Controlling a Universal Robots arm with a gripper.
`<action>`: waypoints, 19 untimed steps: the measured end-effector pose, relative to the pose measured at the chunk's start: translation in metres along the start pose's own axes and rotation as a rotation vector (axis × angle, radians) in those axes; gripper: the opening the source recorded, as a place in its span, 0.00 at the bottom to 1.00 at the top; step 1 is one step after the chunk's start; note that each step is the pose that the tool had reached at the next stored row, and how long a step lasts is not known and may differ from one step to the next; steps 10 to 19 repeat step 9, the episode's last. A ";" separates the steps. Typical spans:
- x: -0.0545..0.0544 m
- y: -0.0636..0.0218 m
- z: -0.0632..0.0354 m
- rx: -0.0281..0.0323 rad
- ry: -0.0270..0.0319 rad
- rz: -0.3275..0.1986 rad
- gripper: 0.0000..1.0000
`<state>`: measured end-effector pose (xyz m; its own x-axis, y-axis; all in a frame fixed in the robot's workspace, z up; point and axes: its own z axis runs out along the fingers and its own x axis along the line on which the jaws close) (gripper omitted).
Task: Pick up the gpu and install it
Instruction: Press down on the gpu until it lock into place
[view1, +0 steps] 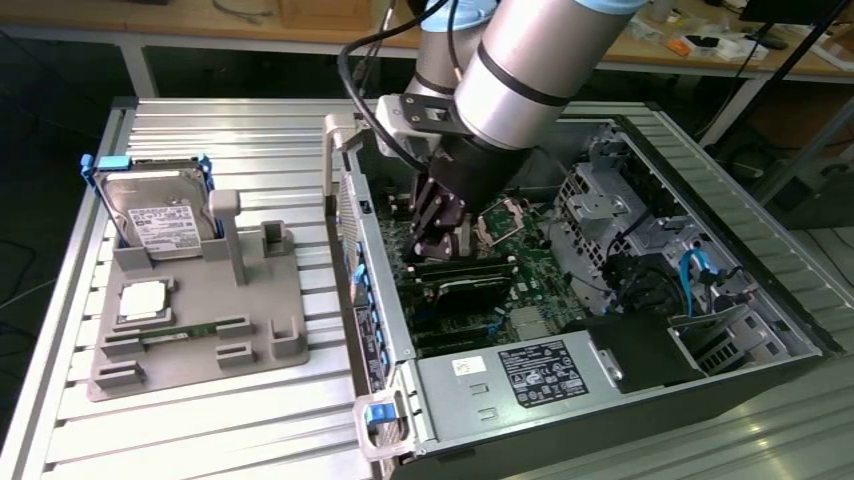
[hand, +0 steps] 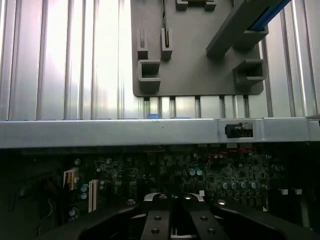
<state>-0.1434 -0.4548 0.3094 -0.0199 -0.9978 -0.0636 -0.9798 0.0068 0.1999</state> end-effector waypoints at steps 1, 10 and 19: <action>0.000 -0.0009 -0.0002 0.0000 0.0001 0.000 0.11; 0.000 -0.0011 -0.0002 0.0000 0.0000 0.000 0.11; 0.000 -0.0011 -0.0002 0.0000 0.0000 0.000 0.11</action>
